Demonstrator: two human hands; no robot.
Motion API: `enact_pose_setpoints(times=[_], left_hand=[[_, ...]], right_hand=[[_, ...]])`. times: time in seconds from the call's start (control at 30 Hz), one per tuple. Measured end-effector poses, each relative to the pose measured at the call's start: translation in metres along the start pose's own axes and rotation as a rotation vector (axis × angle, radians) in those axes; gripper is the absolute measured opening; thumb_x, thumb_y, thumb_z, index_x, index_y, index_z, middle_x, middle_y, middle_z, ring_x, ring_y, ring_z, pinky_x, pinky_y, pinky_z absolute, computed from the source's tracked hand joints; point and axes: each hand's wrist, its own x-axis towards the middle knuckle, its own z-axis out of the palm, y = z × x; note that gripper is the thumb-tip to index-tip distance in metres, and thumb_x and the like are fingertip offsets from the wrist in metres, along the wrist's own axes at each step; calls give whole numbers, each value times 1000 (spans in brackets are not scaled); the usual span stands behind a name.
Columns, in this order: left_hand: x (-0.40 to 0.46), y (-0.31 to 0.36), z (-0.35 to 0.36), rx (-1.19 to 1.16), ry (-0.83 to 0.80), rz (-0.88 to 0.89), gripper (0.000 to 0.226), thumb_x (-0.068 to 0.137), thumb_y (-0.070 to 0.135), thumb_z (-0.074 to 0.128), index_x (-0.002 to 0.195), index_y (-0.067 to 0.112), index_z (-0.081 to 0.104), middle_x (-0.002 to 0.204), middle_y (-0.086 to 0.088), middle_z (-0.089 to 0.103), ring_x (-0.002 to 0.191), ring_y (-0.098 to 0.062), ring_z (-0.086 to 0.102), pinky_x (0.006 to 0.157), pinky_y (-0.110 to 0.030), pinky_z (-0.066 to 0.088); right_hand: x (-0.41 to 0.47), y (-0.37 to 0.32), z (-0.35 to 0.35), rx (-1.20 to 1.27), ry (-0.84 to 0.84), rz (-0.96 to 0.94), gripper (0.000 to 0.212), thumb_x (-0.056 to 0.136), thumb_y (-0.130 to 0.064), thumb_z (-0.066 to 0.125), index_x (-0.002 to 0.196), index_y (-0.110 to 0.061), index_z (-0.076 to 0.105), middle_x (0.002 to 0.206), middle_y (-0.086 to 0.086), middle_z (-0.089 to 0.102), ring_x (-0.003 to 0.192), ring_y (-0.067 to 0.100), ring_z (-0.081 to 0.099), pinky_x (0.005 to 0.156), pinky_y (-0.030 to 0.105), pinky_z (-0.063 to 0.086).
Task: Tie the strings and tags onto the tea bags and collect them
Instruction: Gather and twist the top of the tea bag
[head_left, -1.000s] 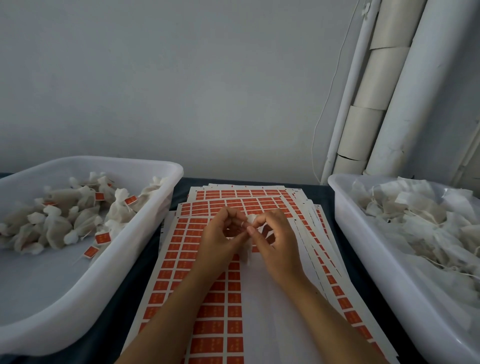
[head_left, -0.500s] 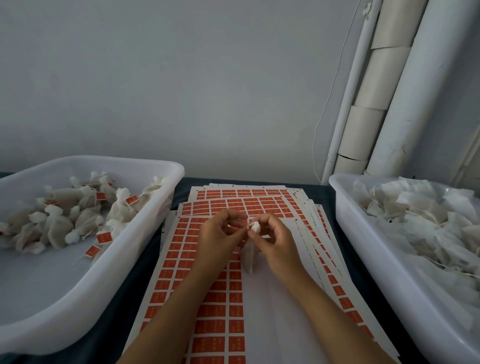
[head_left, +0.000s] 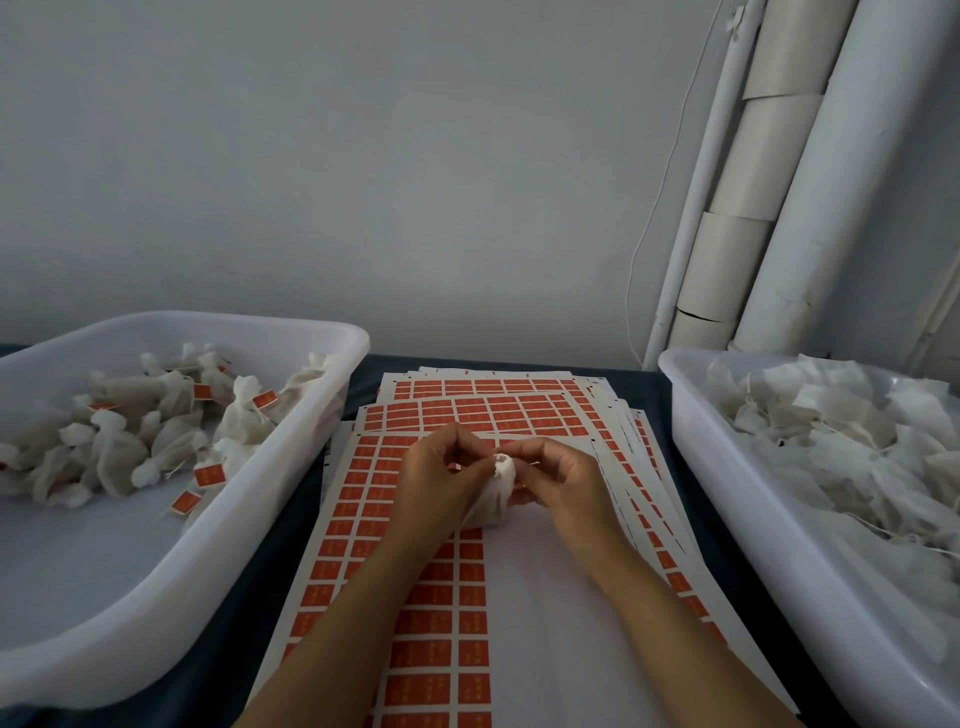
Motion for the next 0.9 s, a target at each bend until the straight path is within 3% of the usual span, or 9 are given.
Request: enact_pose_setpoints(times=[0.23, 0.4, 0.6, 0.73, 0.9], left_hand=[[1, -4, 1, -23, -64, -17, 19, 85, 6, 64, 74, 21, 59, 78, 7, 61, 73, -7, 59, 60, -6, 47], [1, -7, 3, 12, -116, -2, 14, 89, 9, 59, 80, 19, 59, 81, 8, 61, 75, -6, 58, 62, -8, 47], [-3, -6, 4, 17, -198, 74, 15, 92, 14, 54, 83, 26, 54, 83, 11, 59, 76, 5, 55, 62, -8, 46], [-6, -5, 3, 0, -277, 95, 5, 91, 21, 51, 88, 25, 51, 86, 8, 58, 79, 1, 54, 65, -10, 48], [-8, -2, 5, 63, -354, 110, 34, 84, 29, 68, 105, 31, 41, 99, 10, 57, 90, -6, 59, 77, -21, 55]], right_hand=[[0, 2, -1, -92, 12, -63, 13, 88, -9, 60, 89, -19, 67, 88, -5, 69, 81, 8, 67, 65, 20, 56], [1, 7, -1, -126, 18, -68, 8, 89, -13, 59, 86, -19, 63, 86, 0, 67, 81, 17, 67, 70, 27, 58], [3, 10, 3, -204, 112, -84, 13, 87, -14, 63, 81, -24, 56, 79, -9, 62, 76, 12, 62, 62, 15, 53], [3, 10, -1, -179, 178, -90, 17, 88, -14, 61, 79, -27, 54, 80, -11, 61, 76, 8, 62, 60, 11, 52], [1, 6, 0, -187, 162, -147, 20, 87, -14, 62, 81, -31, 54, 83, -16, 61, 81, -5, 62, 60, 7, 49]])
